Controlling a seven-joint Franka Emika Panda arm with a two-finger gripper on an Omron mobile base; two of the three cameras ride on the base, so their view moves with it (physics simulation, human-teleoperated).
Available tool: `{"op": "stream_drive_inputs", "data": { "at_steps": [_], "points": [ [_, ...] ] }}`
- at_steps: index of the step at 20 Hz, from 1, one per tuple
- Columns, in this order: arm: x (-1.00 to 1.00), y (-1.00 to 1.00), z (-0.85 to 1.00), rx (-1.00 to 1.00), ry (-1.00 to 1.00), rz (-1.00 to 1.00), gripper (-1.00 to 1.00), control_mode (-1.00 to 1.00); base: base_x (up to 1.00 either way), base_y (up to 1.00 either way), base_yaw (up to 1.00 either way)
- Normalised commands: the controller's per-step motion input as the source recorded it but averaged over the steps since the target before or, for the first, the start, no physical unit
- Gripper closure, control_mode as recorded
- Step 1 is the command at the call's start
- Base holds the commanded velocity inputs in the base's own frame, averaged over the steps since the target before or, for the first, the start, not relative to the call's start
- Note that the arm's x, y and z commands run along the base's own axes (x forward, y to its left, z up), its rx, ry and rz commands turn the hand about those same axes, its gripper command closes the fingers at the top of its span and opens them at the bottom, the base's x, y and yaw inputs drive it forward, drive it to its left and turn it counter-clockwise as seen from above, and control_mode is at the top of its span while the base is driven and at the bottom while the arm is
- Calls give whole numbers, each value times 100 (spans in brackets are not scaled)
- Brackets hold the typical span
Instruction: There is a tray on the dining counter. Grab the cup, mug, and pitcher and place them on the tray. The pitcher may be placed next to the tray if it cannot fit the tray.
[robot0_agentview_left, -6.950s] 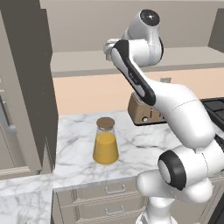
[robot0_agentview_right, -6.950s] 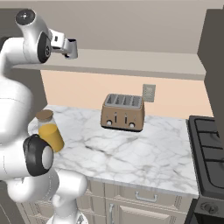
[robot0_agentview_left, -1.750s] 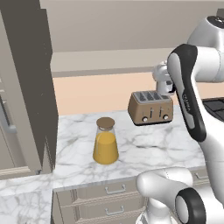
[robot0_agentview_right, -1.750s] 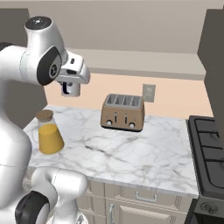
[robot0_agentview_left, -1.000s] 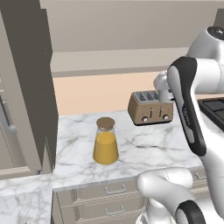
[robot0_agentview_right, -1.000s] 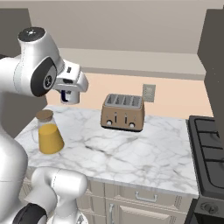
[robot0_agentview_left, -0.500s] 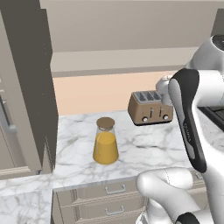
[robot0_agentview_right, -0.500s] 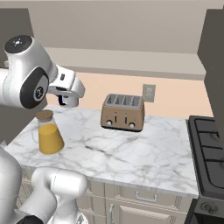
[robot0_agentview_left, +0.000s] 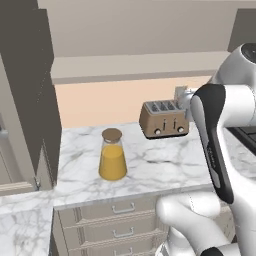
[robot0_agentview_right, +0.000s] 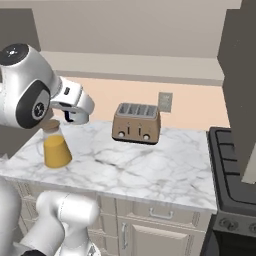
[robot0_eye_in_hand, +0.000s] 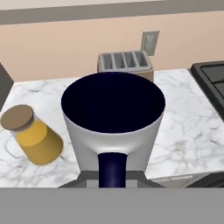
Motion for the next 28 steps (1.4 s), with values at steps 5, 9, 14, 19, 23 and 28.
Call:
{"op": "stream_drive_inputs", "data": {
  "at_steps": [5,9,14,19,23,28],
  "points": [
    [0,0,0,0,0,0,100,100,-57,-58,8],
    [0,0,0,0,0,0,100,100,-97,-6,5],
    [0,0,0,0,0,0,100,100,-100,0,22],
    [0,0,0,0,0,0,100,100,-86,0,64],
    [0,0,0,0,0,0,100,100,-68,0,94],
    [0,0,0,0,0,0,100,100,-91,-5,100]
  ]
}}
